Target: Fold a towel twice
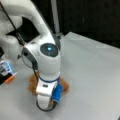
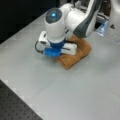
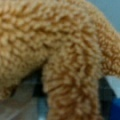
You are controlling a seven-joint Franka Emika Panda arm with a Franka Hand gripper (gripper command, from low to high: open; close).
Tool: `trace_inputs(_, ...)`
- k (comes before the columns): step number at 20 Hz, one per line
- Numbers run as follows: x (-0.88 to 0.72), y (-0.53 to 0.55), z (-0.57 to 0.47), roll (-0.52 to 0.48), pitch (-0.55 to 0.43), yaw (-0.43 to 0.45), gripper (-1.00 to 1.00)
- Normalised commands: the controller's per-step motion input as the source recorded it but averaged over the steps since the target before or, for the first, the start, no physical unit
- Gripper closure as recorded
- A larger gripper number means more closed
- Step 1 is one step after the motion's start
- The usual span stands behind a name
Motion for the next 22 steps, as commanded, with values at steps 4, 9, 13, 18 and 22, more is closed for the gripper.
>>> trace_inputs(4, -0.04, -0.18, -0.18, 0.176, -0.121, -0.023, 1.00)
trace_inputs(9, -0.08, -0.19, -0.19, 0.134, -0.092, -0.033, 1.00)
trace_inputs(13, -0.18, -0.22, -0.21, 0.118, -0.063, -0.044, 1.00)
trace_inputs(18, -0.26, -0.21, -0.22, 0.097, -0.066, -0.051, -1.00)
trace_inputs(22, -0.27, -0.18, -0.21, 0.096, -0.074, -0.058, -1.00)
